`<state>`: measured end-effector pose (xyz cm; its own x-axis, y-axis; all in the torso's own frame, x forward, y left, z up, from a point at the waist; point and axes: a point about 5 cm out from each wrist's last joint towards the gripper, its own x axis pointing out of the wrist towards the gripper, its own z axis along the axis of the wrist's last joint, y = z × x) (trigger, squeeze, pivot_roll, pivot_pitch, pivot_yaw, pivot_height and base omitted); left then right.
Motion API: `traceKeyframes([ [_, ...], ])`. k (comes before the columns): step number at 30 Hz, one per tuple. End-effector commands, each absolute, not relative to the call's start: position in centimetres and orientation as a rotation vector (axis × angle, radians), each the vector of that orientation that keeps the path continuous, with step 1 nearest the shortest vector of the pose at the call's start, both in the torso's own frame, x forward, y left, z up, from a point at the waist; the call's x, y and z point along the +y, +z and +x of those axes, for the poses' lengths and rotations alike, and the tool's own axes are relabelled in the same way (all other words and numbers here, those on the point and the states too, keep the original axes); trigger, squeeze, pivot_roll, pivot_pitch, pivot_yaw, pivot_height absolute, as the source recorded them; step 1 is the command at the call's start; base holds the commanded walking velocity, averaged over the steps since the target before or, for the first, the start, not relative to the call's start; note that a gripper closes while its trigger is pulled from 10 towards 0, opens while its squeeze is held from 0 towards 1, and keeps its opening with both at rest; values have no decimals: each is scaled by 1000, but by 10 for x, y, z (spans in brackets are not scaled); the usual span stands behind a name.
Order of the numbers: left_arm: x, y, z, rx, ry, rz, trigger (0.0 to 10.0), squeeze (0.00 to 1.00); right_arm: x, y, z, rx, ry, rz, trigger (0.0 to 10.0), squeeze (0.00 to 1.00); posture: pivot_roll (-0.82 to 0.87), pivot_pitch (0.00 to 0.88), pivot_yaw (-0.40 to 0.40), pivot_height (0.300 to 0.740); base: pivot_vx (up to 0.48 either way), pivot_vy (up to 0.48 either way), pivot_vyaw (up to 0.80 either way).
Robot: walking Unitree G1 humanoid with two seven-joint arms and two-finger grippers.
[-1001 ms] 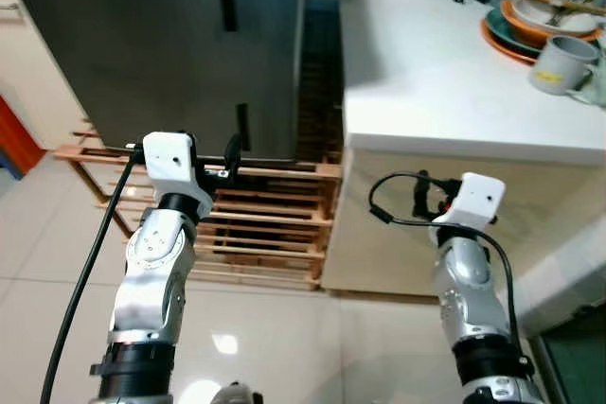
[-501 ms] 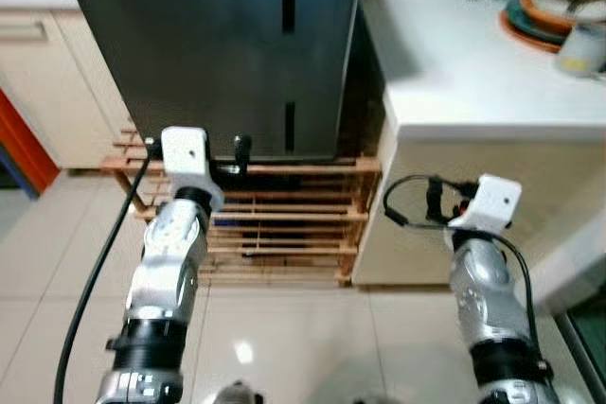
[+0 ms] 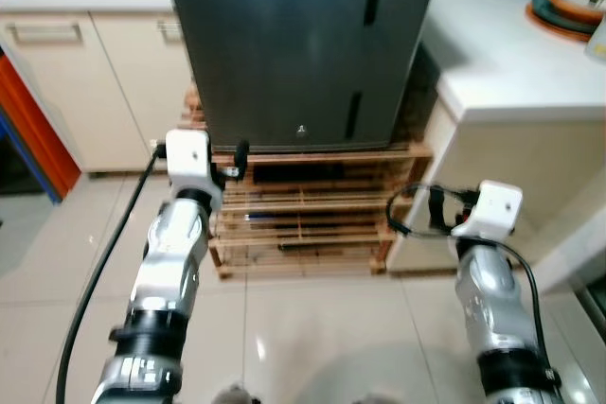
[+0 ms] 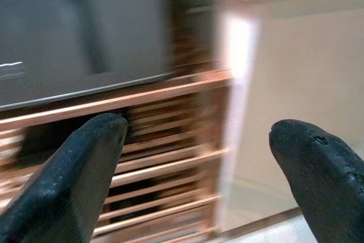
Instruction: Restocking fridge
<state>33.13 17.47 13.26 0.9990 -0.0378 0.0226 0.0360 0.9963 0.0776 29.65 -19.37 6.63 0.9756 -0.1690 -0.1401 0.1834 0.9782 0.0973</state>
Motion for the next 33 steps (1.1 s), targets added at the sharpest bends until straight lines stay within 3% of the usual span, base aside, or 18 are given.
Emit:
traceKeyframes([
  [1,169,136,334,-43,-41,161,10000,0,-192,71,298,113,-158,81,10000,0,-67,0,11,740,0,0,0],
  [3,164,138,335,-58,-62,196,10000,0,-189,71,298,108,-136,70,10000,0,-71,0,15,740,0,0,0],
  [9,166,137,340,-51,-41,92,10000,0,-187,71,297,95,-117,73,10000,0,-78,0,24,740,249,203,0],
  [29,165,139,346,-64,-56,103,10000,0,-180,65,287,88,-78,40,10000,0,-84,0,36,740,294,379,0],
  [33,163,138,346,-59,-60,94,10000,0,-186,65,287,93,-107,46,10000,0,-90,0,40,740,0,443,0],
])
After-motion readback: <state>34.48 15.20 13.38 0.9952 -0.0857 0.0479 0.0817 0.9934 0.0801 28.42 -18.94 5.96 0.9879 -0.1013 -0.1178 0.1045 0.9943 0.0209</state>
